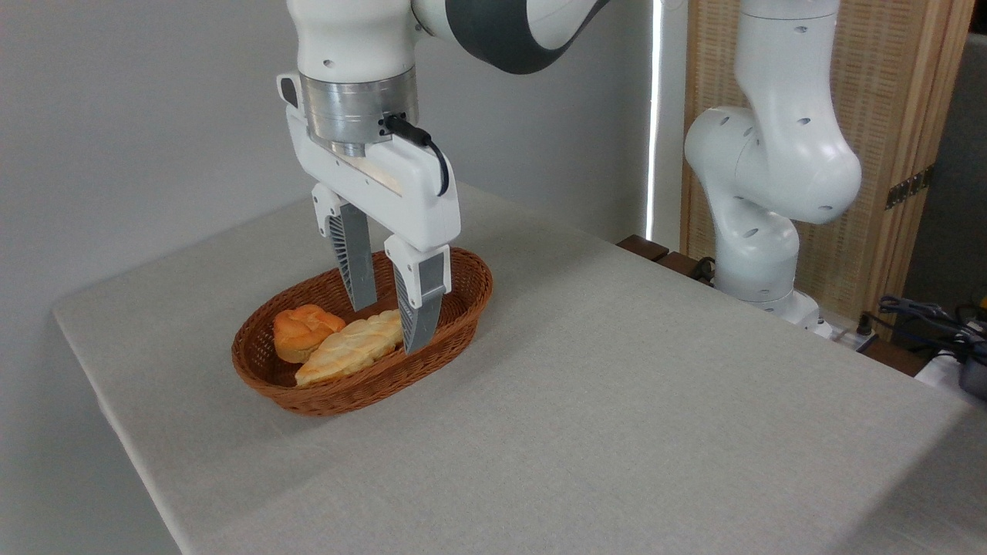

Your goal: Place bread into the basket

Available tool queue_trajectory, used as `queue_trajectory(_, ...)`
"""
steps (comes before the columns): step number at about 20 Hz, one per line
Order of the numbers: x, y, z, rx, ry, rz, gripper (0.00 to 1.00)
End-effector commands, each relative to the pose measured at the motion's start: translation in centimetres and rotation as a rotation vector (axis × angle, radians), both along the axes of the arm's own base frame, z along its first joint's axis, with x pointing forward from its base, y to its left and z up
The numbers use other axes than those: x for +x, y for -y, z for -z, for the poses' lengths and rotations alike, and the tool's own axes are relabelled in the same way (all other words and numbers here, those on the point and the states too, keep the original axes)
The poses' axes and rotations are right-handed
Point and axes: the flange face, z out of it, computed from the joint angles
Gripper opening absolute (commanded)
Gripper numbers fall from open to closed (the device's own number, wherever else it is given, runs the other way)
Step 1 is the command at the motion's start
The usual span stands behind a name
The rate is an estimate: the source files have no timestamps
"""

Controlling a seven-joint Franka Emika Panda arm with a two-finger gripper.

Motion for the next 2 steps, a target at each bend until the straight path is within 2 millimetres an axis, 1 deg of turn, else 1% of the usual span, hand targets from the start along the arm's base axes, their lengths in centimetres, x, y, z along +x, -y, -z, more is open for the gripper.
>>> queue_trajectory(1,-0.08,-1.90,-0.18,0.001,0.002,0.022,1.00)
queue_trajectory(2,-0.02,-1.89,-0.24,-0.002,0.008,0.020,1.00)
